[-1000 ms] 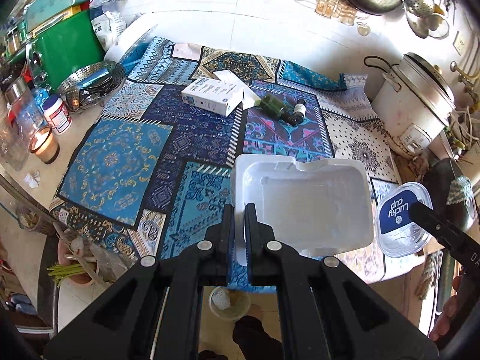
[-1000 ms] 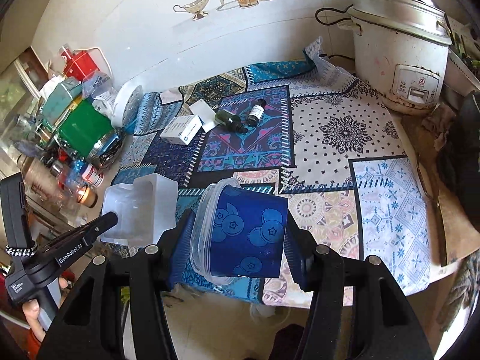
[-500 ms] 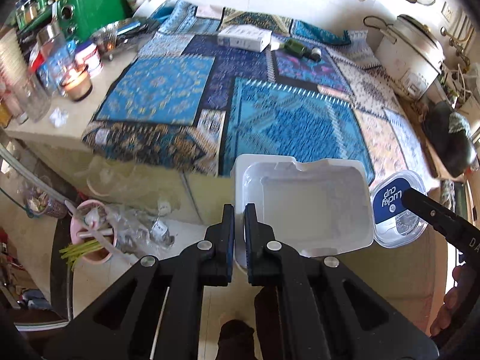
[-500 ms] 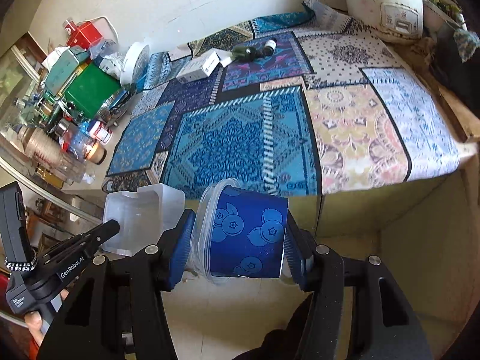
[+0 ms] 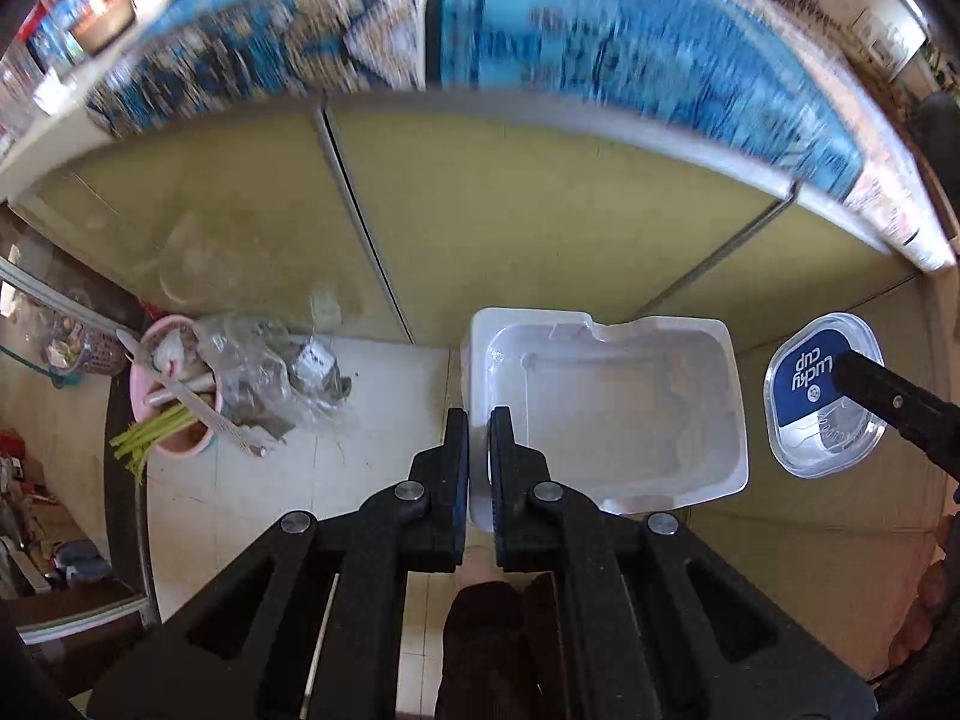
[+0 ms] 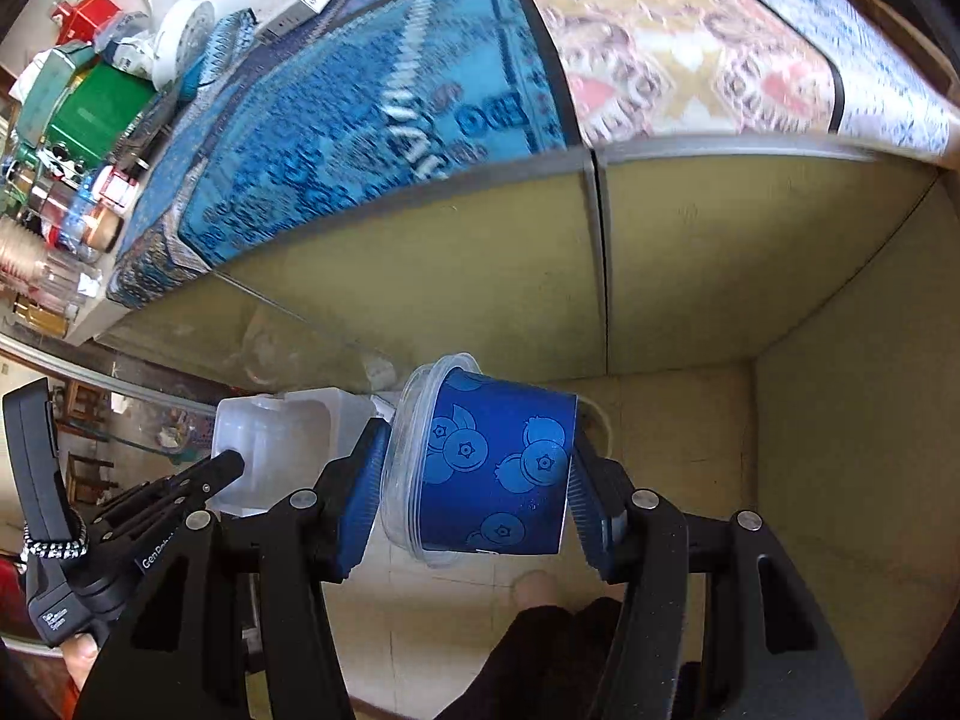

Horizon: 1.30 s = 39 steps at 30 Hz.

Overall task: Collect trash
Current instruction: 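Carry the foam tray and blue tub down toward the floor bin, then open left tool over the bin while right tool releases the blue tub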

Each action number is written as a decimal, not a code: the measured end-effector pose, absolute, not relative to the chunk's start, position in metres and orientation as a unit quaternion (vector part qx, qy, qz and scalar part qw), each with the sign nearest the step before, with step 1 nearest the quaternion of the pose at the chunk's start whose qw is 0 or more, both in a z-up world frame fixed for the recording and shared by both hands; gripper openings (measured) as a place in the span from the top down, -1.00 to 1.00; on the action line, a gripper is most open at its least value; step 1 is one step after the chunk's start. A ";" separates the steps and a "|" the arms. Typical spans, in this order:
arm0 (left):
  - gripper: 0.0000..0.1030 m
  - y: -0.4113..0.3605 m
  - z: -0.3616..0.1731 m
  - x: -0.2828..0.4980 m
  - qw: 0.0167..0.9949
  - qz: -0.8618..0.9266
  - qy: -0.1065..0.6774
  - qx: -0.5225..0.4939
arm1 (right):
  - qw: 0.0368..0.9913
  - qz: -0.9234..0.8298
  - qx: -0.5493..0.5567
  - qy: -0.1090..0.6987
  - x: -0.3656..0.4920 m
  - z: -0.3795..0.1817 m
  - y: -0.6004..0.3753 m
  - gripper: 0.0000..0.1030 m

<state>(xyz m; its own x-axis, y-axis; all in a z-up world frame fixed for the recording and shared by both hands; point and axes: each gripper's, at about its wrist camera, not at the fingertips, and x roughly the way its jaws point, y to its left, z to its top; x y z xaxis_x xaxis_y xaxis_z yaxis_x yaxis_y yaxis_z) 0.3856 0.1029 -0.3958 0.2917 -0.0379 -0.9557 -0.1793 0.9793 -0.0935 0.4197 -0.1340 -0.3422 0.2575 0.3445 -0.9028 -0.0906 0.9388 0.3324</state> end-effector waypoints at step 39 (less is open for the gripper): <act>0.90 0.079 -0.850 0.431 0.768 0.117 0.628 -0.056 | 0.710 0.169 0.064 0.680 0.454 -0.787 -0.134 -0.20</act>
<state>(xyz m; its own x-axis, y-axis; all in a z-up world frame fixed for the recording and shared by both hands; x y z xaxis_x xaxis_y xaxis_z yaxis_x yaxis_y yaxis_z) 0.4310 0.0787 -0.8498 0.1847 0.1098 -0.9766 -0.2492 0.9665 0.0615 0.4537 -0.1338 -0.7875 0.0175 0.3269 -0.9449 -0.1524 0.9349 0.3206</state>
